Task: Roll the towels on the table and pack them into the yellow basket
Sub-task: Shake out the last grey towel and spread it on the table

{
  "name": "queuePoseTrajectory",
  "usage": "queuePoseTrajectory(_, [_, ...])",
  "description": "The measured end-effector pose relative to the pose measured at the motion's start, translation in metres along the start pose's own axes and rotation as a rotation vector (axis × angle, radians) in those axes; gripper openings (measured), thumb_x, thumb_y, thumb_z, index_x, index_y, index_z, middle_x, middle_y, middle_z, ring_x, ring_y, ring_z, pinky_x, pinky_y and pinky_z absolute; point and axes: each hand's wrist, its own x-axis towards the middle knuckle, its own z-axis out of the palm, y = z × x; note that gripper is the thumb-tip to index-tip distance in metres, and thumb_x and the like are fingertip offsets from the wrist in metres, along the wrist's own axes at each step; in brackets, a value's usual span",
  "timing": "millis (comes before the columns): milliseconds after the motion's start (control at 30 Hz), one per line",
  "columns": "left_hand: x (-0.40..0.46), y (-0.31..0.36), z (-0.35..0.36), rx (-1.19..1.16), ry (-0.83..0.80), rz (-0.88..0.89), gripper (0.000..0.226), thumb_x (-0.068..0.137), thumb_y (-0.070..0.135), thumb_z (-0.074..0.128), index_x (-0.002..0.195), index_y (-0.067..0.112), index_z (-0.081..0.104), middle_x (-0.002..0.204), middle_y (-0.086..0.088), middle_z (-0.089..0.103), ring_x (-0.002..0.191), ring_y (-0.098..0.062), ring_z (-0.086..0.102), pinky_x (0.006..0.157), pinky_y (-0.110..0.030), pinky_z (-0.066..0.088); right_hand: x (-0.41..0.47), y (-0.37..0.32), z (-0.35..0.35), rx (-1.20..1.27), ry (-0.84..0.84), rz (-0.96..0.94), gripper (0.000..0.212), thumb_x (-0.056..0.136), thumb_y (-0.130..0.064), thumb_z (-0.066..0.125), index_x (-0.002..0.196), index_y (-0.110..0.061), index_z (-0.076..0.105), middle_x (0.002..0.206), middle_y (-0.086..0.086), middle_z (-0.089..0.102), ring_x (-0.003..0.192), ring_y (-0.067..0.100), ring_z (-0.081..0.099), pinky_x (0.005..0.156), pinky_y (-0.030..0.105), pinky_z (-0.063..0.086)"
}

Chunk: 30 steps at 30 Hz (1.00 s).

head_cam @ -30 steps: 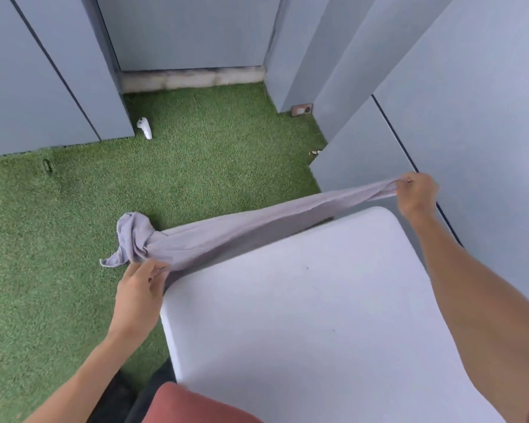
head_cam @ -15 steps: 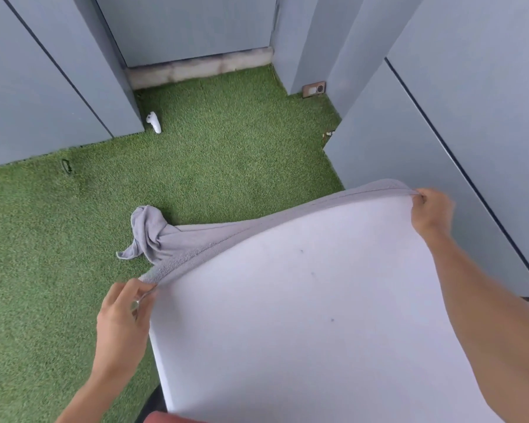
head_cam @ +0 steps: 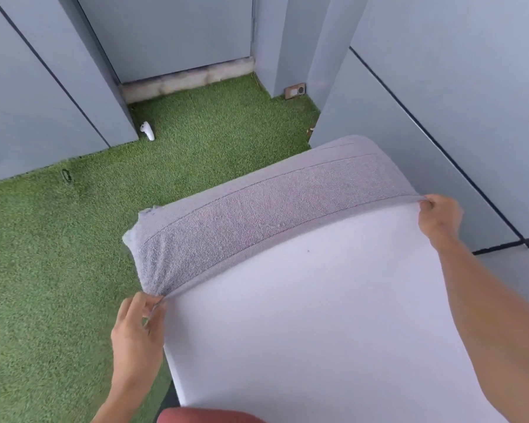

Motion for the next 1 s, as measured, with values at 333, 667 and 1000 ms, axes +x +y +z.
queuePoseTrajectory(333, [-0.169,0.014,0.019,-0.080,0.091,0.017,0.021,0.081,-0.002,0.067,0.076,0.016,0.058,0.070,-0.002,0.049,0.071,0.003,0.049,0.063,0.000,0.036,-0.086,0.126,-0.064,0.017,-0.008,0.078,0.030,0.095,-0.012,0.043,0.115,-0.009,0.066,0.109,0.024,0.064,0.103,0.041,0.058,0.083,0.040,0.046])
queuePoseTrajectory(667, [-0.326,0.026,0.040,-0.099,0.210,0.117,0.027,0.078,0.041,0.049,0.066,0.019,0.055,0.062,-0.001,0.041,0.062,-0.002,0.043,0.058,-0.004,0.035,-0.148,0.263,-0.115,0.036,-0.021,0.115,0.030,0.095,-0.015,0.043,0.114,-0.016,0.065,0.104,0.019,0.065,0.091,0.035,0.056,0.073,0.038,0.045])
queuePoseTrajectory(1000, [-0.505,0.019,0.056,-0.090,0.194,0.108,0.016,0.076,0.046,0.047,0.069,0.032,0.048,0.077,0.002,0.045,0.054,-0.006,0.045,0.046,-0.015,0.036,-0.229,0.404,-0.172,0.092,-0.011,0.044,0.031,0.095,-0.012,0.043,0.117,-0.014,0.064,0.112,0.020,0.064,0.104,0.039,0.058,0.079,0.039,0.045])
